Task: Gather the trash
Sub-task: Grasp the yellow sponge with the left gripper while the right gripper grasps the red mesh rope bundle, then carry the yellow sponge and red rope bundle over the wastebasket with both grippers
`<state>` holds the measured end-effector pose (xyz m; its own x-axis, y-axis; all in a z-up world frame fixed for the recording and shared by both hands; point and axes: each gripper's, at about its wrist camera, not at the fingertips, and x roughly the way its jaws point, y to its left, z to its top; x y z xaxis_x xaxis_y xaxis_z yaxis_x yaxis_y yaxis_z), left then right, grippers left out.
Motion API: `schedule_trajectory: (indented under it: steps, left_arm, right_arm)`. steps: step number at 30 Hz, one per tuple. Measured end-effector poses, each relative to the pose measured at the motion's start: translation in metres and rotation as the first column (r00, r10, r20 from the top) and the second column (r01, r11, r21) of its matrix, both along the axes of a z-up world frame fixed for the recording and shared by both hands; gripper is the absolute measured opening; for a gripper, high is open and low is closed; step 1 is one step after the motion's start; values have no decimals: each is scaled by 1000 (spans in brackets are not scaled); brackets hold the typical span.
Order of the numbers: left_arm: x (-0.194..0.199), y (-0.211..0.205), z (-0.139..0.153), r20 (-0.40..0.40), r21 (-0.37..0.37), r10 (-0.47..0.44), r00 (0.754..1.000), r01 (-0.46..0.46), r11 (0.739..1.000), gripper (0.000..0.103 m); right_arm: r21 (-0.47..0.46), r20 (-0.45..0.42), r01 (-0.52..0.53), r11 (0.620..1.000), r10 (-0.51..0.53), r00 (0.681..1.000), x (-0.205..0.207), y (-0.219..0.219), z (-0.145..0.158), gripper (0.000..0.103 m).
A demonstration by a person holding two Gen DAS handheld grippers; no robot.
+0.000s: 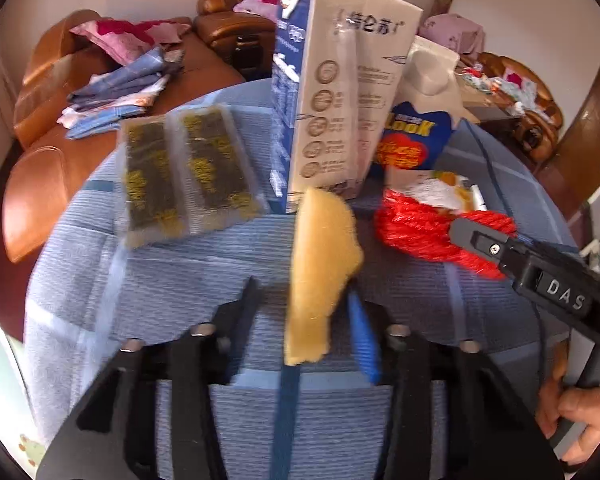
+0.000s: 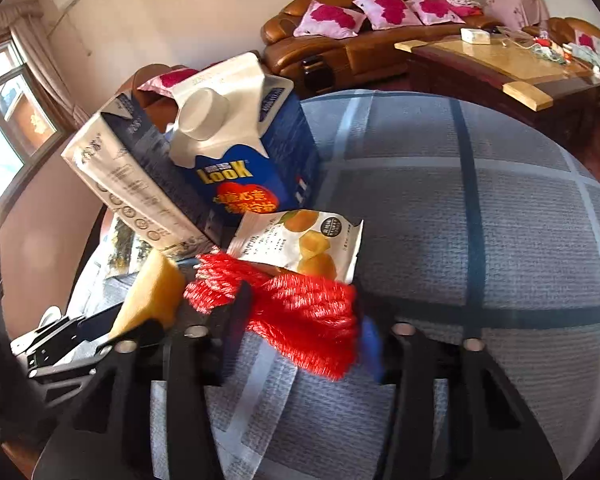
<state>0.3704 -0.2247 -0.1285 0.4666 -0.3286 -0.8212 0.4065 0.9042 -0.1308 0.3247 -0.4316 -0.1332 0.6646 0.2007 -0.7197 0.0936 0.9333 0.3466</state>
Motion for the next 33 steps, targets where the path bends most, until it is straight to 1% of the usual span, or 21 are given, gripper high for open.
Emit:
schedule_trajectory:
  steps: [1,2,3,4,6,8,10,13,16,18,22,27,30,33]
  left_arm:
    - [-1,-2,0,-12,-13,-16,1000,16,1000,25]
    - [-3,-4,1,-3,-3,-19,1000,19,1000,24]
    - [-5,-5,1,2,2,-23,1000,23,1000,23]
    - [-7,-4,1,2,0,-25,1000,25,1000,22]
    - [-10,4,3,-17,-27,-16,1000,15,1000,22]
    - [-17,13,8,-8,-35,-13,1000,13,999,22]
    - [-24,21,14,3,-36,-13,1000,13,999,22]
    - [-37,36,24,8,-54,-6,1000,6,999,22]
    - [-56,52,34,26,-63,-10,1000,12,998,22]
    - [-68,64,40,33,-65,5,999,-2,998,22]
    - [-87,84,51,44,-81,17,999,-13,997,22]
    - [-111,113,65,69,-93,33,997,-26,995,22]
    - [-123,139,71,81,-103,69,994,-60,993,22]
    - [-131,165,76,89,-108,113,990,-103,989,22]
  right_arm:
    - [13,-7,-7,1000,7,1000,-1,1,1,27]
    - [25,-13,-12,1000,12,1000,-4,3,3,24]
    - [23,-17,-17,1000,18,1000,-9,7,5,17]
    - [19,-20,-23,1000,24,1000,-13,12,8,14]
    - [22,-21,-25,999,26,999,-24,20,12,13]
    - [25,-21,-7,1000,8,1000,-34,25,17,13]
    - [55,-5,0,999,0,1000,-49,31,23,13]
    - [73,11,-14,997,13,1000,-68,44,29,13]
    - [64,31,-10,998,8,999,-87,56,37,13]
    - [53,55,0,999,-3,998,-99,63,45,13]
    - [67,89,4,998,-10,996,-116,77,58,13]
    - [65,124,-23,998,15,992,-133,104,71,13]
    - [60,144,-51,997,42,989,-140,126,76,13]
    - [75,150,-83,994,71,986,-142,147,78,13]
